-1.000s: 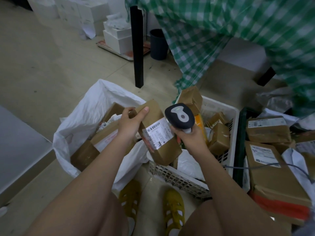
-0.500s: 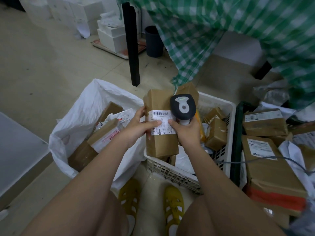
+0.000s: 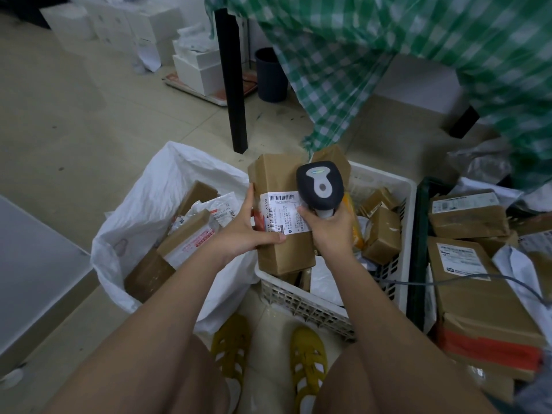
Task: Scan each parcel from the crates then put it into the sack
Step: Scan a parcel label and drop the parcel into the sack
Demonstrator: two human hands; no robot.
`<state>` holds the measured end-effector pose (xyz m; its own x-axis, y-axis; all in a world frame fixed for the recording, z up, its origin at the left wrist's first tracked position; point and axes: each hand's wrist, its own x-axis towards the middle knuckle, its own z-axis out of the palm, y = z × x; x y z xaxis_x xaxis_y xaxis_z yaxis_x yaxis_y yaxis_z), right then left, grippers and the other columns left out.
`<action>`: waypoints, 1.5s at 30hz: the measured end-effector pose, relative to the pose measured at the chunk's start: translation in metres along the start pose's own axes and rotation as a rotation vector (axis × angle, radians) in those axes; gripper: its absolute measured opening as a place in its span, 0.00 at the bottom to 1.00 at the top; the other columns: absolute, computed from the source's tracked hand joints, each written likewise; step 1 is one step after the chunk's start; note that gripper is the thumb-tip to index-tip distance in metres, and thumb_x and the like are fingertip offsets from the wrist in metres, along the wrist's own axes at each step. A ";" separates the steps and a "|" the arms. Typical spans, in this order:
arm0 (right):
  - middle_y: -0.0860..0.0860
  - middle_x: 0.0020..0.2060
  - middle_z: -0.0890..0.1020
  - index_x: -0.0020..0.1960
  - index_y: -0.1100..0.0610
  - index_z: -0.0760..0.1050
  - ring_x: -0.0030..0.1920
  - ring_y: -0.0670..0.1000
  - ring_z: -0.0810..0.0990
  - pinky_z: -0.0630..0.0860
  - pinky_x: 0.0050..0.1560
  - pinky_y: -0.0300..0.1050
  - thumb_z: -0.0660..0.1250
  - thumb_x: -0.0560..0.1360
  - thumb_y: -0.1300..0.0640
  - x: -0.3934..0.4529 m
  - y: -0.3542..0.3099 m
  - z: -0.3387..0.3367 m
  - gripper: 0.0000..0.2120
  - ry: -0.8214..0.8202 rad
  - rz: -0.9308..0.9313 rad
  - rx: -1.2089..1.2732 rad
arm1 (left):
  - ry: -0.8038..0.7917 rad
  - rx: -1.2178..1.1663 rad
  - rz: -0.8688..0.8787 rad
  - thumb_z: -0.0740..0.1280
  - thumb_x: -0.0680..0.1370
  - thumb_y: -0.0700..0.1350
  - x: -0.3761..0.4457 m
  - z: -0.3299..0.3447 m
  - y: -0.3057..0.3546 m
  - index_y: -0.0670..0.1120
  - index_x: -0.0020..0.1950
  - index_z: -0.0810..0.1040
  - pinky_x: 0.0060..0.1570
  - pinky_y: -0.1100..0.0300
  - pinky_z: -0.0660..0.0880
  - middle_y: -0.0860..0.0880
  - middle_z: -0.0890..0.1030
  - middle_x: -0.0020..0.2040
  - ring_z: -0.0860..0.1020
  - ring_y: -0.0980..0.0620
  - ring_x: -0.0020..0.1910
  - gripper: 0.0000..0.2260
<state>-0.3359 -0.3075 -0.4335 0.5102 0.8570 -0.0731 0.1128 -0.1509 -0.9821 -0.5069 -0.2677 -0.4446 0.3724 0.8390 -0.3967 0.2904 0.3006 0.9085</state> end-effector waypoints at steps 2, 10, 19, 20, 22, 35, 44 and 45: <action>0.44 0.46 0.80 0.52 0.47 0.73 0.52 0.50 0.80 0.78 0.53 0.51 0.75 0.71 0.54 -0.001 -0.004 -0.003 0.14 0.017 -0.002 -0.001 | 0.068 0.046 0.014 0.81 0.63 0.47 0.000 0.000 -0.001 0.64 0.76 0.38 0.67 0.44 0.69 0.54 0.64 0.74 0.69 0.49 0.69 0.60; 0.55 0.29 0.75 0.40 0.60 0.74 0.28 0.49 0.73 0.72 0.33 0.45 0.71 0.73 0.58 -0.018 -0.026 -0.027 0.08 -0.250 0.168 0.011 | 0.180 0.008 0.002 0.80 0.65 0.42 0.005 -0.003 -0.002 0.49 0.72 0.63 0.52 0.57 0.77 0.57 0.76 0.56 0.77 0.58 0.54 0.40; 0.55 0.27 0.75 0.36 0.57 0.76 0.26 0.50 0.72 0.71 0.28 0.43 0.74 0.71 0.55 -0.032 -0.022 -0.037 0.09 -0.295 0.155 -0.104 | 0.194 0.024 0.000 0.79 0.67 0.43 0.005 0.002 -0.005 0.51 0.75 0.60 0.56 0.55 0.77 0.52 0.75 0.62 0.76 0.55 0.55 0.42; 0.55 0.26 0.75 0.37 0.58 0.76 0.26 0.49 0.72 0.71 0.28 0.42 0.73 0.71 0.56 -0.032 -0.022 -0.037 0.09 -0.281 0.164 -0.110 | 0.194 0.034 -0.002 0.79 0.67 0.44 0.005 0.003 -0.005 0.51 0.75 0.59 0.59 0.52 0.77 0.51 0.74 0.63 0.75 0.53 0.58 0.43; 0.53 0.24 0.74 0.36 0.59 0.76 0.24 0.48 0.70 0.69 0.27 0.41 0.72 0.71 0.59 -0.033 -0.024 -0.037 0.08 -0.267 0.178 -0.112 | 0.195 0.033 -0.005 0.79 0.67 0.44 0.005 0.003 -0.005 0.50 0.76 0.58 0.61 0.49 0.75 0.50 0.74 0.65 0.74 0.51 0.60 0.44; 0.50 0.20 0.72 0.33 0.58 0.74 0.23 0.48 0.70 0.69 0.26 0.40 0.70 0.71 0.61 -0.036 -0.027 -0.039 0.09 -0.289 0.180 -0.166 | 0.207 0.020 0.017 0.78 0.68 0.43 0.005 0.003 -0.005 0.51 0.76 0.57 0.53 0.57 0.75 0.52 0.73 0.62 0.73 0.54 0.55 0.43; 0.49 0.21 0.72 0.37 0.57 0.75 0.24 0.48 0.69 0.68 0.25 0.39 0.70 0.71 0.62 -0.037 -0.028 -0.038 0.06 -0.302 0.196 -0.107 | 0.211 0.012 0.011 0.78 0.68 0.42 0.006 0.000 -0.006 0.50 0.77 0.56 0.49 0.60 0.74 0.53 0.73 0.60 0.73 0.55 0.54 0.44; 0.50 0.22 0.72 0.37 0.58 0.75 0.24 0.48 0.69 0.68 0.25 0.39 0.70 0.71 0.62 -0.037 -0.028 -0.038 0.06 -0.302 0.197 -0.093 | 0.212 0.017 0.008 0.78 0.68 0.43 0.006 0.000 -0.006 0.51 0.77 0.56 0.51 0.59 0.75 0.53 0.72 0.60 0.73 0.55 0.55 0.44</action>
<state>-0.3254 -0.3534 -0.3964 0.2566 0.9116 -0.3211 0.1218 -0.3601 -0.9249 -0.5064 -0.2643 -0.4526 0.1812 0.9188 -0.3507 0.3036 0.2870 0.9086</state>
